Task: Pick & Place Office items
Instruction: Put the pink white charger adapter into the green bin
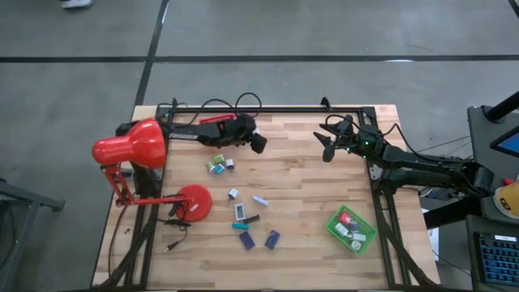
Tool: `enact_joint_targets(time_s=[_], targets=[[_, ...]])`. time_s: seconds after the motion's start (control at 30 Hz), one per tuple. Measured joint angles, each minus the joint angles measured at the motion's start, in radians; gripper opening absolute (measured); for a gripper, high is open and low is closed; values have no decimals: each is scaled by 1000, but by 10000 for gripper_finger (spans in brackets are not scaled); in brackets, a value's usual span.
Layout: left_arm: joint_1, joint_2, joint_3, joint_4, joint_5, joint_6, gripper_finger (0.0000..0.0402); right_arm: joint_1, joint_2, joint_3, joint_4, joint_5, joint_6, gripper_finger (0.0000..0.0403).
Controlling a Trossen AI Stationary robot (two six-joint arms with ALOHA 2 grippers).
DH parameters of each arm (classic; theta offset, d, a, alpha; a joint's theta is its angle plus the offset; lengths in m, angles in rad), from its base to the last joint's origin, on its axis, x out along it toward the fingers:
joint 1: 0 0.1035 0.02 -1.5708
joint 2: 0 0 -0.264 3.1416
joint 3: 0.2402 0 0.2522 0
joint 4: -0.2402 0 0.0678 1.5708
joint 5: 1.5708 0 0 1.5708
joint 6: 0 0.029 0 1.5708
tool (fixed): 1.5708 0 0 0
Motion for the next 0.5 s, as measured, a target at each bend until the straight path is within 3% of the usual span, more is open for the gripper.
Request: enact_joint_targets(time_s=[0.2, 0.5], targets=[[13, 45, 96, -97, -16, 32, 245, 0, 0, 0, 0, 0, 0, 189], [23, 98, 102, -84, -19, 47, 245, 0, 0, 0, 0, 0, 0, 189]])
